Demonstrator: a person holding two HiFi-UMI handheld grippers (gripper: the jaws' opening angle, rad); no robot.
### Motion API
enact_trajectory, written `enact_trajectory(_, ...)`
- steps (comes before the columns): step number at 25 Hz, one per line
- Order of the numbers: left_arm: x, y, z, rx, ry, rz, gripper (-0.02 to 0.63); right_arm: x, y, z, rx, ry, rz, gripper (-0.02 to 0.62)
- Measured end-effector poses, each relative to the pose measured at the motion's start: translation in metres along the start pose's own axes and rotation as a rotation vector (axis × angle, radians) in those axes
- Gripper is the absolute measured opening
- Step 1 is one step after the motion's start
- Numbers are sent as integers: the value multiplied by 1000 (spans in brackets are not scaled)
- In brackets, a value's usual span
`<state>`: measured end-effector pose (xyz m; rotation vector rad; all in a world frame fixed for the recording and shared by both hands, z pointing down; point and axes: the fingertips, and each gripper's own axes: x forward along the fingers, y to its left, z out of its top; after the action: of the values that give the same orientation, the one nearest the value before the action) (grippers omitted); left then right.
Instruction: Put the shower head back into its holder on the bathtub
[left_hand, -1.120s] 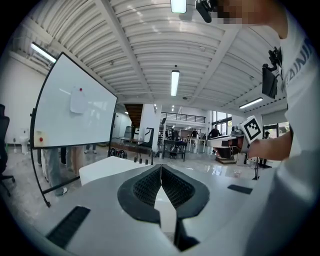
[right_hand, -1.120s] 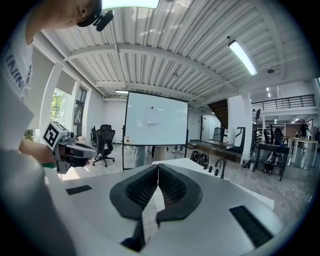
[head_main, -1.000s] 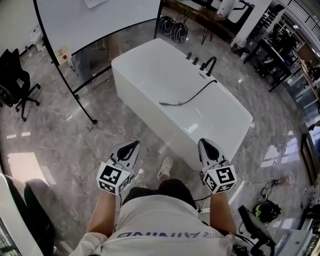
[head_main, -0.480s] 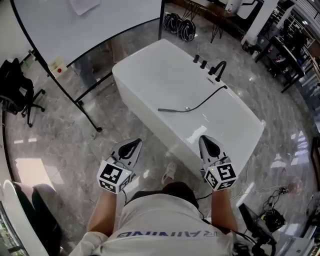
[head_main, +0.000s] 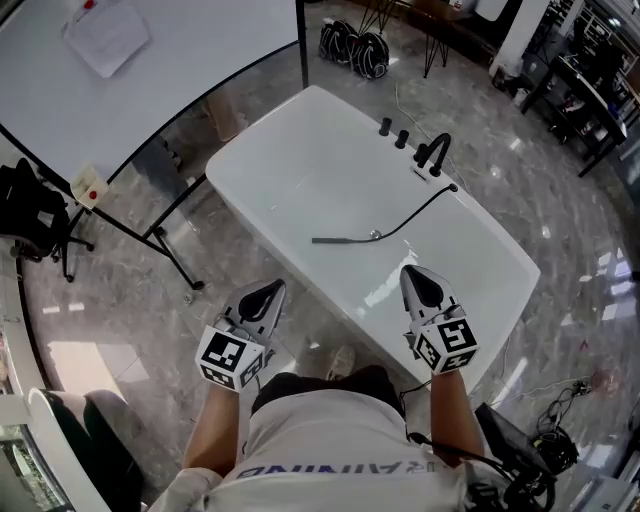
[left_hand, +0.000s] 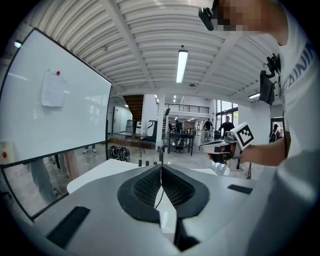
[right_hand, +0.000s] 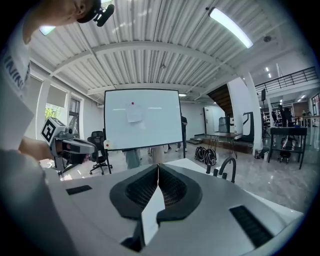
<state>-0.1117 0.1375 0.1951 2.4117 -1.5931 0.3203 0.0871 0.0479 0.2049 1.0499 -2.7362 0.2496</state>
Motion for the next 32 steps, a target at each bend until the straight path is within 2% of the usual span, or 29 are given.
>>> enact_trajectory(6,60,25,11,-5,31,-22,18,41,-40,0,34,11,-4,12)
enact_trajectory(10,106,45,17,0,43,-76,18,63,-63,-7,55,31,-44,12)
enact_trajectory(16,177,86,26,29,48,-210,18,91,-96,-10,83,50,-201,12)
enact_trajectory(20,219,120,45,96,45,-344,18,109,-105,4,112,48,-364,12)
enact_trajectory(24,252,143,63,109,28,-445,18,113,-122,18,125,23,-515,12)
enact_trajectory(29,273,148,67,118,39,-512,18,97,-119,18,140,18,-627,12)
enact_trajectory(32,278,120,69,123,52,-539,18,74,-124,10,158,12,-645,12)
